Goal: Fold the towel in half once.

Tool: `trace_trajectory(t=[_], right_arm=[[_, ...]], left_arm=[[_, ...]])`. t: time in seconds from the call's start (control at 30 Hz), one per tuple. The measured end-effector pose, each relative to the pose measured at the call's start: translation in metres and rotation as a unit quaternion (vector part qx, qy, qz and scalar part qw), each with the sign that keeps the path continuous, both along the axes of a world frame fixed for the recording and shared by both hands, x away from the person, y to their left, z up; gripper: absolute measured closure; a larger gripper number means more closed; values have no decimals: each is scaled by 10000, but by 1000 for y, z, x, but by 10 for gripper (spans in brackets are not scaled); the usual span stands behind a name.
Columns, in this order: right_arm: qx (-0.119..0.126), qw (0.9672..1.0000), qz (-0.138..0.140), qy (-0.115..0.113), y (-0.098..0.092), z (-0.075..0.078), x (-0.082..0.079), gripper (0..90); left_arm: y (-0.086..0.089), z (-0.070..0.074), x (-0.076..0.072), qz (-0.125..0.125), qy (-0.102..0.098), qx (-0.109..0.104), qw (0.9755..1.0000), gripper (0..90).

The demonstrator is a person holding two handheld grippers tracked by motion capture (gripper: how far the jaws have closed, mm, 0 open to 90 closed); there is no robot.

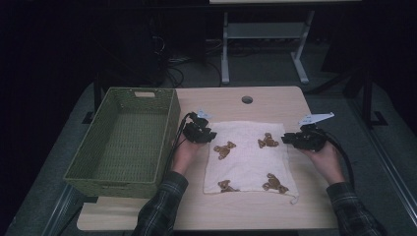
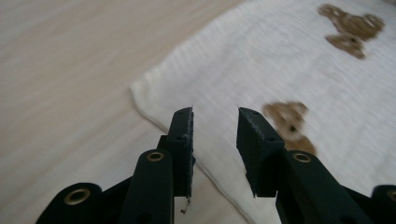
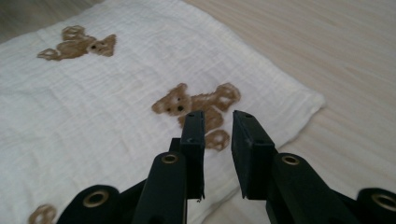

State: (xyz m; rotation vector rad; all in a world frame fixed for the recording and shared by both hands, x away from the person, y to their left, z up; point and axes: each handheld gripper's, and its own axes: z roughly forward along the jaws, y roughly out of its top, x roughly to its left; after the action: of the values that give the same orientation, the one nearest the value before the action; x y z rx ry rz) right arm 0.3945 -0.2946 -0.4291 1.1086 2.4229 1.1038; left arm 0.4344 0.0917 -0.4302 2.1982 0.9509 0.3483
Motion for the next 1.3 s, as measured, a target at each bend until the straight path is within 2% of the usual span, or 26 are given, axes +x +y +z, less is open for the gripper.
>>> trace_trajectory(t=[0.07, 0.1, 0.33, 0.4, 0.57, 0.63, 0.7, 0.87, 0.93, 1.1, 1.23, 1.3], right_arm=[[25, 10000, -24, 31, 1, 1, 5, 742], [16, 10000, 2, -31, 2, 1, 8, 742], [21, 10000, -65, -30, 5, 2, 22, 742], [25, 9999, -102, -61, 5, 2, 24, 742], [38, 9996, -295, -30, 0, -4, 35, 742], [70, 9991, -412, 26, -3, -9, 42, 742], [-47, 9985, -525, 164, -5, -15, 52, 731], [-6, 9974, -702, 165, -8, -17, 71, 731], [4, 9966, -793, 241, -11, -18, 77, 731], [66, 9948, -940, 392, -17, -26, 89, 721], [110, 9944, -972, 402, -14, -33, 95, 704], [112, 9937, -998, 503, -12, -37, 98, 700]], left_arm=[[2, -1, 11, 29, 21, -136, 9999, 665], [3, -1, 16, 62, -45, -154, 9999, 667], [0, -8, 51, 143, -61, 40, 9999, 713], [0, -11, 57, 176, -116, 28, 9998, 721], [-4, -22, 70, 98, 0, 135, 9999, 732], [-5, -26, 72, 105, -10, 85, 9999, 738], [-4, -29, 73, 106, 17, 156, 9998, 750], [-3, -34, 75, 131, 100, 214, 9996, 772], [-2, -35, 75, 137, 118, 211, 9996, 777], [-2, -36, 76, 130, 102, 183, 9997, 806], [-4, -36, 75, 132, 104, 200, 9997, 835], [-6, -36, 75, 175, 96, 183, 9996, 844]])
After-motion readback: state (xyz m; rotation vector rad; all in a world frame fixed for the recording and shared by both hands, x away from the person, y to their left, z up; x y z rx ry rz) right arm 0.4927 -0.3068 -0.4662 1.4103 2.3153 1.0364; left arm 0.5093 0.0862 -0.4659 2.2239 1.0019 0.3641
